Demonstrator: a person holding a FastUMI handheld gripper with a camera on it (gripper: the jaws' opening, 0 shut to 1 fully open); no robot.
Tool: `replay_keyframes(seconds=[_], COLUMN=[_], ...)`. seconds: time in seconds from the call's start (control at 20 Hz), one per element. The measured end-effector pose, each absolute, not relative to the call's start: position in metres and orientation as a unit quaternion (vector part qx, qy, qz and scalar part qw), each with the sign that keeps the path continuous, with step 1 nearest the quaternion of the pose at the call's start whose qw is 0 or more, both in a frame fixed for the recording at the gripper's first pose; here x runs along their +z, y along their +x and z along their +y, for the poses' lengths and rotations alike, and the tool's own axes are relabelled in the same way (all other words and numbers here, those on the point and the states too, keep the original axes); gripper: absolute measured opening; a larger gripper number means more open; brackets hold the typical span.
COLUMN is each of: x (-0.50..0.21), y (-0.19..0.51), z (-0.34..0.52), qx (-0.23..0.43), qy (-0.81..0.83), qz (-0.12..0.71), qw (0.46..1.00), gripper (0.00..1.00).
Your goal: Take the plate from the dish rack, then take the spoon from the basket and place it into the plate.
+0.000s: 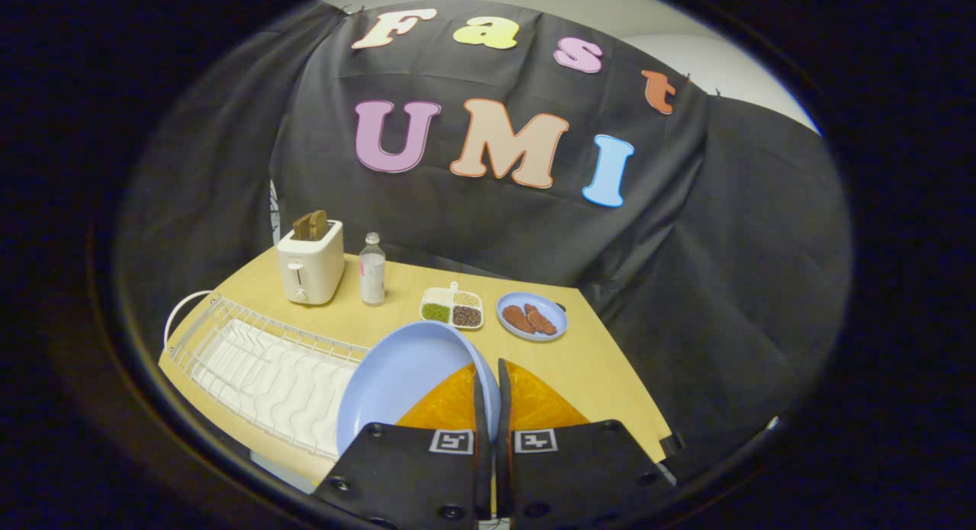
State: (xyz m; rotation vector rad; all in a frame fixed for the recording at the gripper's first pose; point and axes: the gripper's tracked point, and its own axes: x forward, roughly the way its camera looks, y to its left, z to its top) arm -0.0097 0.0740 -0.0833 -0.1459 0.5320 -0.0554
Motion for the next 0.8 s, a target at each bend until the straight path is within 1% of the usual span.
replay_keyframes(seconds=[0.2,0.5,0.8], x=[-0.103,-0.156,-0.206], y=[-0.027,-0.045,-0.045], z=[0.051,0.022,0.009], qx=[-0.023,-0.015,0.005], qy=[-0.045,0.016,0.084], qz=[0.268,0.29,0.298], qw=[0.962,0.957,0.951], gripper=[0.06,0.06,0.05])
